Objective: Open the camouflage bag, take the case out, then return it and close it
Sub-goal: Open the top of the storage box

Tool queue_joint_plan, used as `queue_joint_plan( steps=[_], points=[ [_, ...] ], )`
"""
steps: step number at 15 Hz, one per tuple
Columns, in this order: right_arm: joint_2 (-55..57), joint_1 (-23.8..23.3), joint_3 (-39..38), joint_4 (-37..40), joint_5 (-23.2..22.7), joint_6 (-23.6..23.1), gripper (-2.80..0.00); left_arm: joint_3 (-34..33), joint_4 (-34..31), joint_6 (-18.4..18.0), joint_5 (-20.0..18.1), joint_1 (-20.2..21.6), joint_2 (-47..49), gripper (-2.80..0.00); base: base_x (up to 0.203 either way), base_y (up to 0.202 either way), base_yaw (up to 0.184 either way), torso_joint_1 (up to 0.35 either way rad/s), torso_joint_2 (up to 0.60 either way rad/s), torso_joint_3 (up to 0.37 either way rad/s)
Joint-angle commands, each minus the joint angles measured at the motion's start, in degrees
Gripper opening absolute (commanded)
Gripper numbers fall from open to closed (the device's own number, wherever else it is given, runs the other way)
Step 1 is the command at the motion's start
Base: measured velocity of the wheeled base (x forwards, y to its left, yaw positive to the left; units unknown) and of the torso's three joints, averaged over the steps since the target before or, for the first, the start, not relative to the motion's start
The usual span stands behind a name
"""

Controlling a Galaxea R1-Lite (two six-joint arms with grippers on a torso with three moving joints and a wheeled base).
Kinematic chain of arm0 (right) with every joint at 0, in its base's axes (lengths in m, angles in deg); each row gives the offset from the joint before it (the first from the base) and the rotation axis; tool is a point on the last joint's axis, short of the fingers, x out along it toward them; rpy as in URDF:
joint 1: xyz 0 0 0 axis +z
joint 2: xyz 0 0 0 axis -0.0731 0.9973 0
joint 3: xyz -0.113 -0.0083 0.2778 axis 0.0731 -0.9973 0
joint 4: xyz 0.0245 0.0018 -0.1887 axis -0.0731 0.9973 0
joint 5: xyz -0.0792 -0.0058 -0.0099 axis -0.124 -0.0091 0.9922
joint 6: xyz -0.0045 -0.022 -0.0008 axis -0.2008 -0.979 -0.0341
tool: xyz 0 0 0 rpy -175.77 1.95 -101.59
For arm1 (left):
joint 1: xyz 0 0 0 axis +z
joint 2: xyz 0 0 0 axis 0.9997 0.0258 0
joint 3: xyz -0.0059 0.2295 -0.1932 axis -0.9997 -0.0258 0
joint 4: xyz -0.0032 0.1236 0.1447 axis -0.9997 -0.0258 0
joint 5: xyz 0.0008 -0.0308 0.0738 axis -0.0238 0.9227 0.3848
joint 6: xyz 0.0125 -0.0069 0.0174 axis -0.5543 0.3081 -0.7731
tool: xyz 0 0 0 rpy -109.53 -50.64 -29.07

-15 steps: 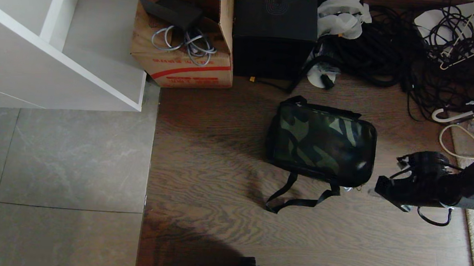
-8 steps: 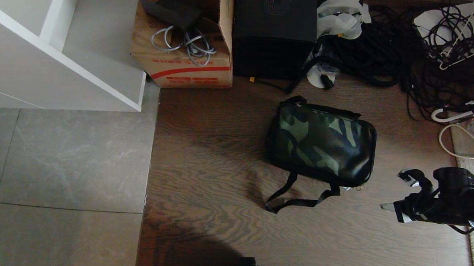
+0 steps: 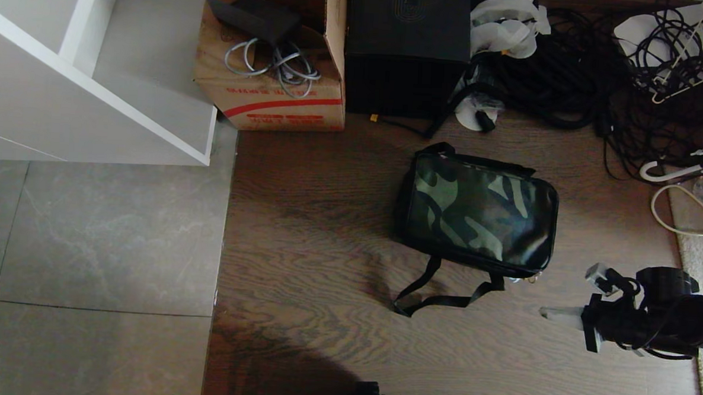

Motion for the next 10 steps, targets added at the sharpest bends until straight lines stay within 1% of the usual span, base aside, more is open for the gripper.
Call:
queue_joint_plan(
  steps=[1, 2, 4, 8, 10],
  points=[
    [1.9, 0.3, 0.8, -1.9, -0.6, -0.2, -2.8, -0.6, 0.1, 0.0, 0.0, 0.0, 0.0, -2.8, 0.0, 0.0, 0.0, 0.0, 0.0, 0.0],
    [2.0, 0.3, 1.0, -2.1, -0.9, -0.1, 0.0, -0.5, 0.1, 0.0, 0.0, 0.0, 0.0, -2.8, 0.0, 0.0, 0.0, 0.0, 0.0, 0.0],
    [2.5, 0.2, 1.1, -3.6, -1.4, -0.2, 0.0, -0.6, 0.1, 0.0, 0.0, 0.0, 0.0, -2.8, 0.0, 0.0, 0.0, 0.0, 0.0, 0.0],
    [3.8, 0.1, 1.4, -9.8, -1.4, 0.1, 0.0, -0.5, 0.0, 0.0, 0.0, 0.0, 0.0, -2.8, 0.0, 0.0, 0.0, 0.0, 0.0, 0.0],
    [4.7, 0.0, 1.7, -11.3, -1.5, 0.2, 0.0, -0.5, 0.1, 0.0, 0.0, 0.0, 0.0, -2.8, 0.0, 0.0, 0.0, 0.0, 0.0, 0.0]
  ],
)
